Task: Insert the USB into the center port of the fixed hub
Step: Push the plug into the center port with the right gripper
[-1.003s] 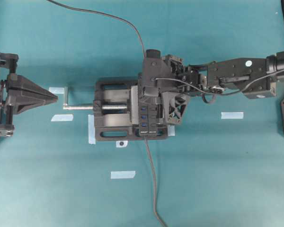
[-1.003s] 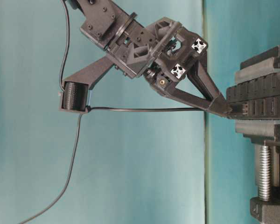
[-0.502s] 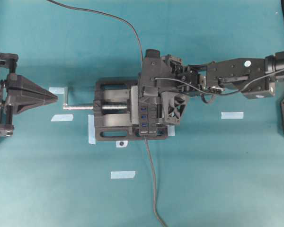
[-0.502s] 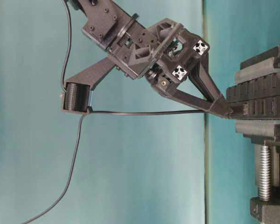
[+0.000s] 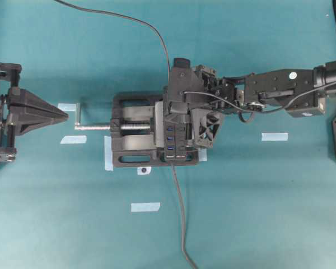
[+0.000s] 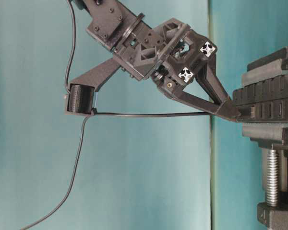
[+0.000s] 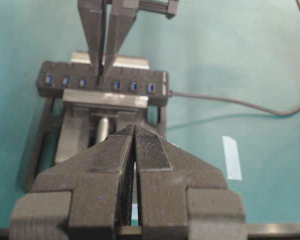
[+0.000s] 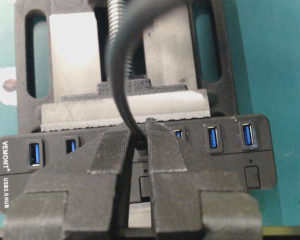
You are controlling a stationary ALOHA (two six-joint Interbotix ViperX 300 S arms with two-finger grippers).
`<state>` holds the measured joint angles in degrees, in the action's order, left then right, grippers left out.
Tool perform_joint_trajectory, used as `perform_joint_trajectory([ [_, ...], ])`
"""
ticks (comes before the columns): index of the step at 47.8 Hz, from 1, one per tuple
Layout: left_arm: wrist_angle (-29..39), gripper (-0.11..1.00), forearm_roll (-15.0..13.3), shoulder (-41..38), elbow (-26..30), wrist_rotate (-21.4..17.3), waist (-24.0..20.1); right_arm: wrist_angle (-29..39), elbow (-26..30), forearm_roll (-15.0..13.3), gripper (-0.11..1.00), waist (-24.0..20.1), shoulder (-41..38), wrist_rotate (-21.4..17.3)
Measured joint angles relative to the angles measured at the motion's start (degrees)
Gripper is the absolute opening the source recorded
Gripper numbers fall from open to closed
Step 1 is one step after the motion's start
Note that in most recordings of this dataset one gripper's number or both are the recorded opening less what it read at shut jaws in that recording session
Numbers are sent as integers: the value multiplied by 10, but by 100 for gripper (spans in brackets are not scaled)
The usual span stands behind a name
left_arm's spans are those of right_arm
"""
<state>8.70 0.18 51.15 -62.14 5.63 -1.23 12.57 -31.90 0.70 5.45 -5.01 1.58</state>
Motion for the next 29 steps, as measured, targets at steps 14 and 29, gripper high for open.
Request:
perform_joint_trajectory([
  [14,0,0,0,0,0,0,0,4,0,0,7,0,-3,0],
  [29,0,0,0,0,0,-1,0,11,1,1,7,1,-8,0],
])
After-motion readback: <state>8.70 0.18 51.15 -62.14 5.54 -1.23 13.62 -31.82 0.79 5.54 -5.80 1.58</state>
